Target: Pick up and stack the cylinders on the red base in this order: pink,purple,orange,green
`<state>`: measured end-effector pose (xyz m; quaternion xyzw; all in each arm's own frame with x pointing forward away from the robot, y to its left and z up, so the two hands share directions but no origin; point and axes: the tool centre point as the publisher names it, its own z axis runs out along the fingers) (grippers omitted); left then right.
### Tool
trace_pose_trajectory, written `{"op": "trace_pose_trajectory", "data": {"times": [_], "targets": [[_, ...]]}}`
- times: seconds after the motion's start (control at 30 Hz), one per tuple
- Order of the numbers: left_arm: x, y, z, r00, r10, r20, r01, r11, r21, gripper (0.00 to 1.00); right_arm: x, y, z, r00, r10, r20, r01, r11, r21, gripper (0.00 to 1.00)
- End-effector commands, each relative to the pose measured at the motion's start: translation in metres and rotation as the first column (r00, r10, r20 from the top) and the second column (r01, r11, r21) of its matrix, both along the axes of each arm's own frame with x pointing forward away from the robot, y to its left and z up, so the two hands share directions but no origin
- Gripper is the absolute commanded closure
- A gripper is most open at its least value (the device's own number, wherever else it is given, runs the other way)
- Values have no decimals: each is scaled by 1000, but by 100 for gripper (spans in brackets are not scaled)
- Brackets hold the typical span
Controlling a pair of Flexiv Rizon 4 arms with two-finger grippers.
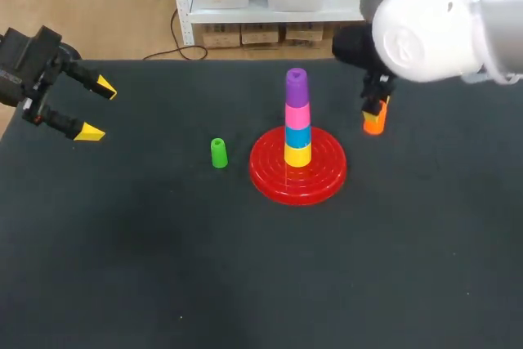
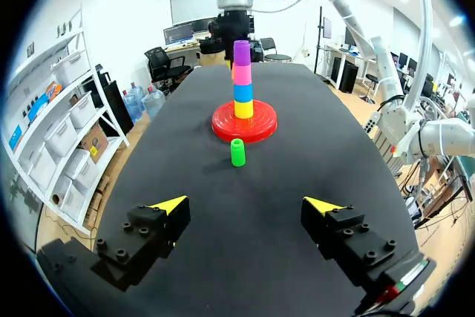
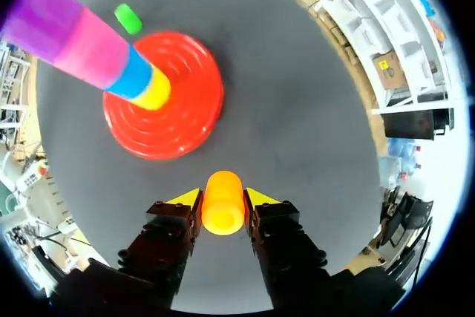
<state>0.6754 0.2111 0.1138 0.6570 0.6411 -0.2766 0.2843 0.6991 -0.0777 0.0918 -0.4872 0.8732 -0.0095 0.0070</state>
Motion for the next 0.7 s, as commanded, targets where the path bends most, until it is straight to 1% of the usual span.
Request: {"op": "trace_pose_trajectory", "data": {"times": [0.03, 0.1, 0.13, 0.2, 0.23, 0.27, 0.3, 0.37, 0.5, 0.7], "targets": [[-1, 0, 0, 1000, 1, 3, -1, 1000, 1, 0, -8, 5, 47, 1000, 9, 29, -8, 1000, -18, 100], [-1, 0, 0, 1000, 1, 3, -1, 1000, 1, 0, -6, 12, 65, 999, 5, 35, -5, 1000, -23, 100], [-1, 0, 0, 1000, 1, 3, -1, 1000, 1, 0, -6, 17, 75, 998, 21, 55, -20, 1000, -23, 100], [-1, 0, 0, 1000, 1, 3, -1, 1000, 1, 0, -5, 29, 92, 998, 42, 55, -40, 999, -31, 100], [-1, 0, 0, 1000, 1, 3, -1, 1000, 1, 0, -6, 38, 100, 996, 60, 69, -58, 998, -26, 100], [-1, 0, 0, 1000, 1, 3, -1, 1000, 1, 0, -7, 46, 107, 995, 77, 58, -76, 997, -15, 100], [-1, 0, 0, 1000, 1, 3, -1, 1000, 1, 0, -8, 54, 112, 995, 78, 59, -77, 997, -23, 100], [-1, 0, 0, 1000, 1, 3, -1, 1000, 1, 0, -11, 71, 123, 992, 108, 72, -108, 994, -11, 100], [-1, 0, 0, 1000, 1, 3, -1, 1000, 1, 0, -16, 94, 140, 985, 148, 89, -144, 988, -47, 100], [-1, 0, 0, 1000, 1, 3, -1, 1000, 1, 0, -19, 108, 153, 982, 161, 101, -155, 986, -66, 100]]}}
